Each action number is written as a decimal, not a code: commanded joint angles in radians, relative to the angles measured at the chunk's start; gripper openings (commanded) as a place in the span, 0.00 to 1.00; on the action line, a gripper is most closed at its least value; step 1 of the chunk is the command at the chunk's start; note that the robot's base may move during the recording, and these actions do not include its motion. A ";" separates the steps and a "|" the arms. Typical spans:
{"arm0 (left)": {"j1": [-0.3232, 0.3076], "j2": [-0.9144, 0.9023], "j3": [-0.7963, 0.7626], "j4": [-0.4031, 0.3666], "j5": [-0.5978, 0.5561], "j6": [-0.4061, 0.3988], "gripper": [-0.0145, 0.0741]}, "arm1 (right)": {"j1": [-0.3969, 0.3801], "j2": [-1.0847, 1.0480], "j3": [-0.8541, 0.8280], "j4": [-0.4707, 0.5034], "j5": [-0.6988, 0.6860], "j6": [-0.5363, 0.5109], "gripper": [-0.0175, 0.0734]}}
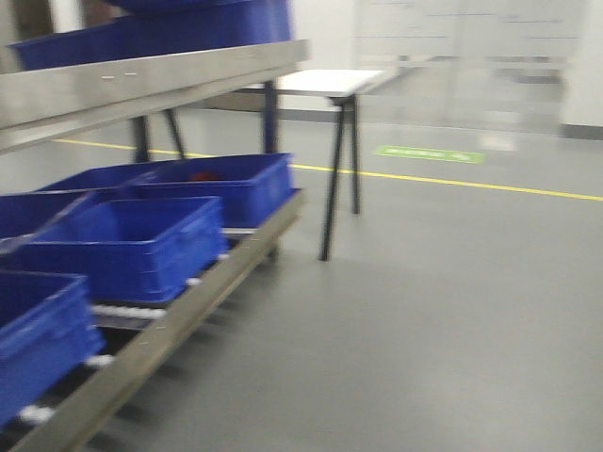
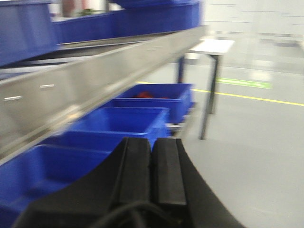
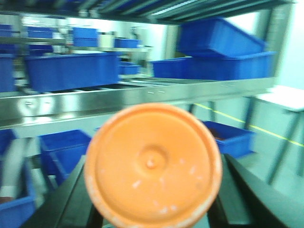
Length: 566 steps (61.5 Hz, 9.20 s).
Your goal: Grab orange capacitor from left shelf to right conveyor
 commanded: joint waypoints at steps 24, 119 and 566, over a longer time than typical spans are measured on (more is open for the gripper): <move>-0.004 -0.012 -0.006 -0.006 -0.078 0.000 0.05 | -0.003 -0.013 -0.026 -0.006 -0.089 -0.010 0.25; -0.004 -0.012 -0.006 -0.006 -0.078 0.000 0.05 | -0.014 -0.013 -0.026 -0.006 -0.089 -0.010 0.25; -0.004 -0.012 -0.006 -0.006 -0.077 0.000 0.05 | -0.145 1.012 -0.030 0.098 -0.737 0.009 0.52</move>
